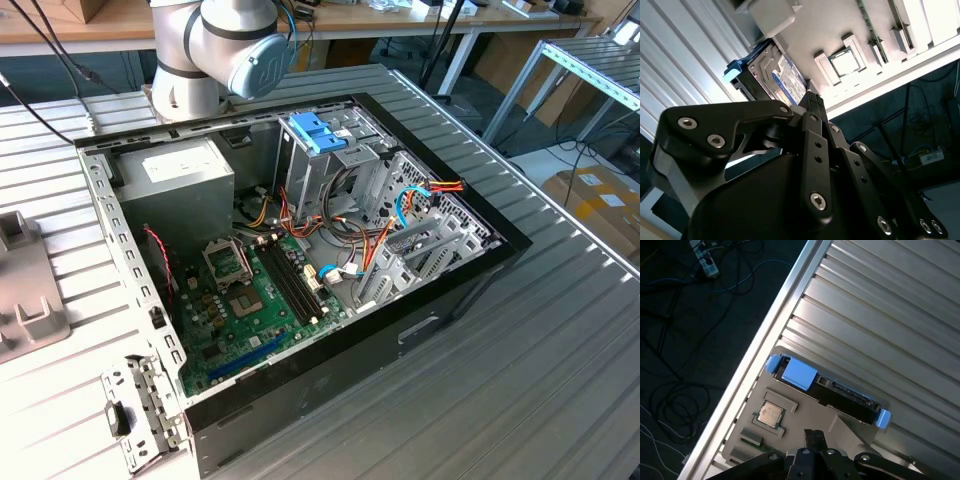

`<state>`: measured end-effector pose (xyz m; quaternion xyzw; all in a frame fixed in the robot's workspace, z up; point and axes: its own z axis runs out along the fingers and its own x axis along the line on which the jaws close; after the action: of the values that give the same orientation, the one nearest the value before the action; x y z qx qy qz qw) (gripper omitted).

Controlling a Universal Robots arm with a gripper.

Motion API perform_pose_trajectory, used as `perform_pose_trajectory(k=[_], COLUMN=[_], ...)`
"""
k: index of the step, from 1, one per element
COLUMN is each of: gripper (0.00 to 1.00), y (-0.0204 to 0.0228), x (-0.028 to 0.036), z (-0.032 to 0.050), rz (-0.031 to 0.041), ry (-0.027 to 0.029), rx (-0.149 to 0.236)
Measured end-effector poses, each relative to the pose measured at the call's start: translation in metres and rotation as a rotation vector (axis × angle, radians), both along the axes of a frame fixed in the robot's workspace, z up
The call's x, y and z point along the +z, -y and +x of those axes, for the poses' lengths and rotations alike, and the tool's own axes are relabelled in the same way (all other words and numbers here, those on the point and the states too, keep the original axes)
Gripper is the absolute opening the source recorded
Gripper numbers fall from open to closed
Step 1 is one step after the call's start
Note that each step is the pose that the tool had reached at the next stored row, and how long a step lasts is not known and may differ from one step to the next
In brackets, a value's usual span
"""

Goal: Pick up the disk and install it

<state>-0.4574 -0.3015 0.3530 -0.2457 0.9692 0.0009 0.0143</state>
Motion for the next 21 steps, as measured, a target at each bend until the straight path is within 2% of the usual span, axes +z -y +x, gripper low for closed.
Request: perform_pose_trajectory(k=[21], gripper=[0.11], y=[0.0], x=[0.0], z=[0.0], rz=[0.0], ry=[0.0001], rx=[0.085])
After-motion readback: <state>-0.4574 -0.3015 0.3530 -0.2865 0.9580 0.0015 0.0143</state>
